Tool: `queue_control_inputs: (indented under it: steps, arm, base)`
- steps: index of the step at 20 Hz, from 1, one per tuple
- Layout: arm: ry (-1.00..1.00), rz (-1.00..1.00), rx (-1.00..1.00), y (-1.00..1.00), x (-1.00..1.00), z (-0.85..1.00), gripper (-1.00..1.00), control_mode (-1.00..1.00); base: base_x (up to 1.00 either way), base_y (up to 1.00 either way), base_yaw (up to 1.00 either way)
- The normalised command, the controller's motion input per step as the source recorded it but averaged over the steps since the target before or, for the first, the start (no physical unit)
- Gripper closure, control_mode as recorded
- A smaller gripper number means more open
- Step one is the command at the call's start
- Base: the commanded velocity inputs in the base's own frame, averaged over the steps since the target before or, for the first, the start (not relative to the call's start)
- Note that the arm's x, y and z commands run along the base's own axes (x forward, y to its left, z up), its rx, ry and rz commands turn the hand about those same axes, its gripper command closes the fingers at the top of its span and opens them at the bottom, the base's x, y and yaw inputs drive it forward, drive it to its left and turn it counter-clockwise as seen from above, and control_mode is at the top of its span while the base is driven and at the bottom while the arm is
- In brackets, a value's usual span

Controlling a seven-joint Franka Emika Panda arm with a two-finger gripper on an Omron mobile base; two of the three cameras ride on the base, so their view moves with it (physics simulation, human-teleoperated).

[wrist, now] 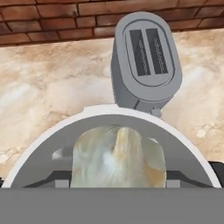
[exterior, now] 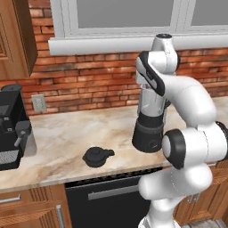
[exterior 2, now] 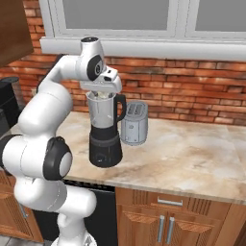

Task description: Grab the garlics from the fridge, place them in the blender, close the lid, and turn on the blender to create a marinade.

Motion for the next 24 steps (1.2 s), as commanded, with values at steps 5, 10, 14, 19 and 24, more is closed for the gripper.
queue_control_inputs:
  steps: [5,10,14,19,24]
  arm:
    - [-0.06,0.00,0.00,0.00,0.02,0.03,-1.00,-1.00]
    - [-0.04,0.00,0.00,0.09,0.00,0.36,-1.00,-1.00]
    - [-0.01,0.00,0.00,0.34,-0.61,0.53,-1.00,-1.00]
    - [0.00,0.03,0.00,0.49,-1.00,0.24,-1.00,-1.00]
    - [0.07,0.07,0.00,0.96,-1.00,-0.15,-1.00,-1.00]
  base:
    - [0.00,0.00,0.00]
    - [0.00,0.00,0.00]
    - [0.00,0.00,0.00]
    - [0.00,0.00,0.00]
    - [0.00,0.00,0.00]
